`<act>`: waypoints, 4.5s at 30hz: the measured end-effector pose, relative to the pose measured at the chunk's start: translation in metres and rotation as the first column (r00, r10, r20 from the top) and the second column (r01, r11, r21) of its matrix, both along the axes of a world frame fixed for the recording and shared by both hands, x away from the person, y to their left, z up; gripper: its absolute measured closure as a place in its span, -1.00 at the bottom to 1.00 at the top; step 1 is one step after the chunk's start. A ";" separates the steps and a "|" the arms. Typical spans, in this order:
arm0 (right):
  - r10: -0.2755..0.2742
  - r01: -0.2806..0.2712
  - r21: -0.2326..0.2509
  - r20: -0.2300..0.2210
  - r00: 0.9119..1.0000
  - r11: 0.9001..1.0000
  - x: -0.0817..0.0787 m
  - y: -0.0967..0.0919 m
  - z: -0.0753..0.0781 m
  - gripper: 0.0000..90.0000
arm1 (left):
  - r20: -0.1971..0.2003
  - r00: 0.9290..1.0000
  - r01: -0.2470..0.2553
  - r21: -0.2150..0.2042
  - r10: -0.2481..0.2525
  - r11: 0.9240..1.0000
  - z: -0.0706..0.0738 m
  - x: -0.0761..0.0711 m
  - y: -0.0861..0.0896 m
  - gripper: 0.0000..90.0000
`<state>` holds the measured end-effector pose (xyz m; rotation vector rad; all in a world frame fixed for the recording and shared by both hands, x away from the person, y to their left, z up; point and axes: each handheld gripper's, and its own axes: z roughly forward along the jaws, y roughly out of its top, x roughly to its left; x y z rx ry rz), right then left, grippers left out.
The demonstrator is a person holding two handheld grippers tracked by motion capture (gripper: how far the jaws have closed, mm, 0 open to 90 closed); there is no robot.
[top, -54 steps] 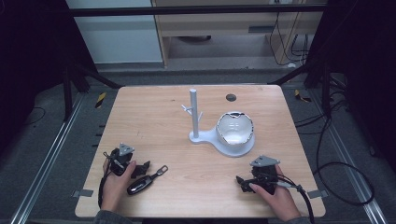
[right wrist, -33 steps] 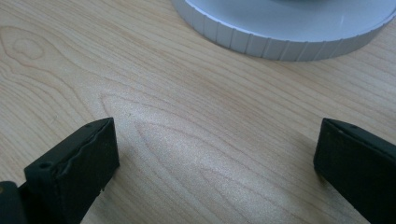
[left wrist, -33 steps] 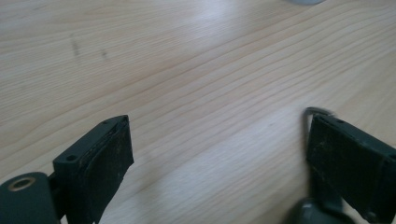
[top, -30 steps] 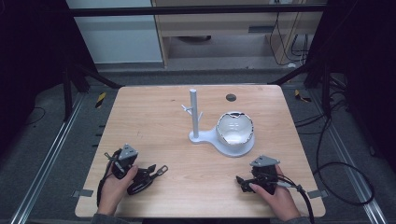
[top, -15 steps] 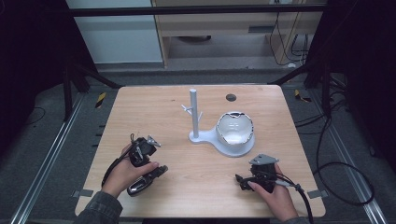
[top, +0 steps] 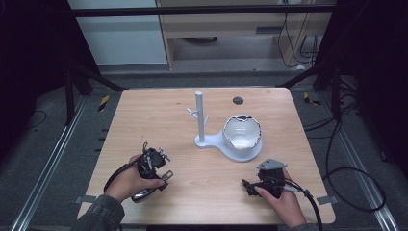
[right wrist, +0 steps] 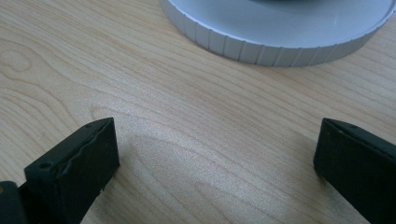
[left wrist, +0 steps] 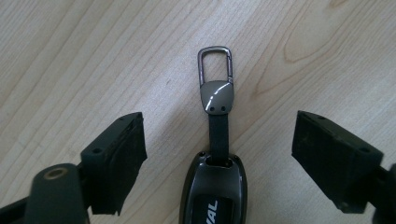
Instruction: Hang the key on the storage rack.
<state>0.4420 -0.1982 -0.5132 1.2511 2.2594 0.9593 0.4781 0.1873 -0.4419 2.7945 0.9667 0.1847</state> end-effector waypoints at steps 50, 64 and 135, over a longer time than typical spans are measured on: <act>0.008 -0.008 -0.001 0.003 1.000 1.000 -0.001 0.000 0.000 -0.99 | -0.134 0.989 0.066 0.078 -0.055 0.995 -0.018 0.012 -0.004 0.76; 0.008 -0.008 -0.001 0.003 1.000 1.000 -0.001 0.000 0.000 -0.99 | -0.041 0.999 0.024 -0.032 -0.025 0.999 -0.001 -0.003 0.016 0.78; 0.008 -0.008 0.000 0.003 1.000 1.000 -0.002 0.000 0.000 -0.99 | 0.275 0.957 0.012 -0.349 0.090 0.937 0.058 -0.032 0.025 0.79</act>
